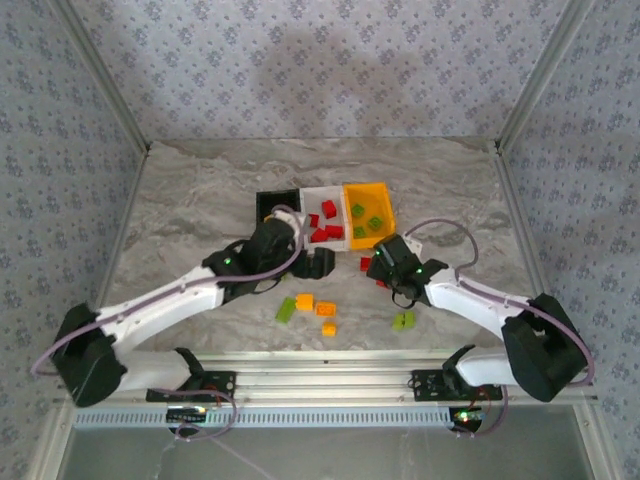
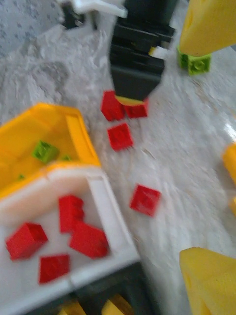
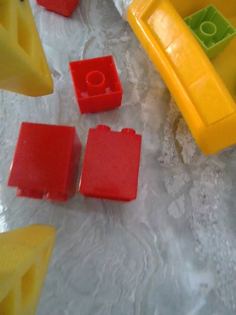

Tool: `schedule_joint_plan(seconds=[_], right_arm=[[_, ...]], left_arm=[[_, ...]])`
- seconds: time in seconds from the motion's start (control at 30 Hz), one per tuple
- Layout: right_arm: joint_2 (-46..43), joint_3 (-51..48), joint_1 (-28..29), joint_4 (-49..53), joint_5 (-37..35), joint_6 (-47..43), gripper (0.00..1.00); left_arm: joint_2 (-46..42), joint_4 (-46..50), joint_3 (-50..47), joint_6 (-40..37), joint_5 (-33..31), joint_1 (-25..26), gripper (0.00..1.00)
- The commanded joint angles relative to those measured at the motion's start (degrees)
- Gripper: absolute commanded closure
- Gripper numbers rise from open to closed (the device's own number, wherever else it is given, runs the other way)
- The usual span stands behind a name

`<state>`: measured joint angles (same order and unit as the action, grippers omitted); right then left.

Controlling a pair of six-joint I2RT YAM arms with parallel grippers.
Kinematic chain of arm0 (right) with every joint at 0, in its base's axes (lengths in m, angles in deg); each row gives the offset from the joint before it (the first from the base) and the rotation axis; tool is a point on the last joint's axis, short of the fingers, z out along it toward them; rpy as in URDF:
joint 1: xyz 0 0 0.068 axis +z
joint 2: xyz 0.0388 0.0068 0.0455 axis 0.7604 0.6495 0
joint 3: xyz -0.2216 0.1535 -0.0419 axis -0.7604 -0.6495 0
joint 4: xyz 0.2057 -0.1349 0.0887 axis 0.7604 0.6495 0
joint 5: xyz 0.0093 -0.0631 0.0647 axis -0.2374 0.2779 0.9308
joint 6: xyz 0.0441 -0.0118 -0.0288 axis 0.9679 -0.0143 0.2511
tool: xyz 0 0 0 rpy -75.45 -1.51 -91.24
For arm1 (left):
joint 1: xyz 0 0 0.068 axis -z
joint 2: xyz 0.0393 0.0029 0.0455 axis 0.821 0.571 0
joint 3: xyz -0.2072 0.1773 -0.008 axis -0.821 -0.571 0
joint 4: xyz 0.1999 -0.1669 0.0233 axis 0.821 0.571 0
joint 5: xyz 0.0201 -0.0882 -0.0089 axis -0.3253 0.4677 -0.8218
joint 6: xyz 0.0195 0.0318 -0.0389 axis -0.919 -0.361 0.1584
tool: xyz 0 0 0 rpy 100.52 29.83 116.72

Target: Sort the legos into containers by color

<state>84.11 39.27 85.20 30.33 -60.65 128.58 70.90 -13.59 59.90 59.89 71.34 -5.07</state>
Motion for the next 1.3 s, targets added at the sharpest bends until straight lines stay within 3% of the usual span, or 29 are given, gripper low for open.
schedule_joint_plan(seconds=[0.0, 0.27, 0.37, 0.57, 0.77, 0.97, 1.27], right_arm=[[2.4, 1.8, -0.3, -1.2, 1.0, -0.8, 0.31], [7.1, 2.1, -0.4, 1.1, -0.1, -0.3, 0.35], [8.7, 2.3, -0.5, 1.4, 0.0, -0.8, 0.41], [8.1, 2.1, -0.1, 1.3, 0.4, -2.3, 0.64], [1.3, 3.9, 4.0, 5.0, 3.4, -5.6, 0.68], [3.6, 16.5, 9.8, 8.4, 4.2, -10.8, 0.67], [26.6, 43.2, 7.9, 10.8, 2.9, -13.9, 0.65]], left_arm=[[-8.9, 0.6, -6.1, 2.5, -7.3, -0.2, 0.00], [-21.8, 4.5, -17.5, 5.9, -14.8, -1.7, 0.00], [-23.0, 5.7, -18.4, 6.4, -16.1, -2.2, 0.00], [-22.5, 7.2, -18.8, 6.7, -17.5, -2.7, 0.00], [-23.2, 8.4, -19.6, 6.6, -18.4, -3.2, 0.00], [-23.9, 9.9, -20.1, 7.3, -18.8, -3.5, 0.00], [-29.5, 11.2, -23.1, 8.1, -19.1, -3.8, 0.00]])
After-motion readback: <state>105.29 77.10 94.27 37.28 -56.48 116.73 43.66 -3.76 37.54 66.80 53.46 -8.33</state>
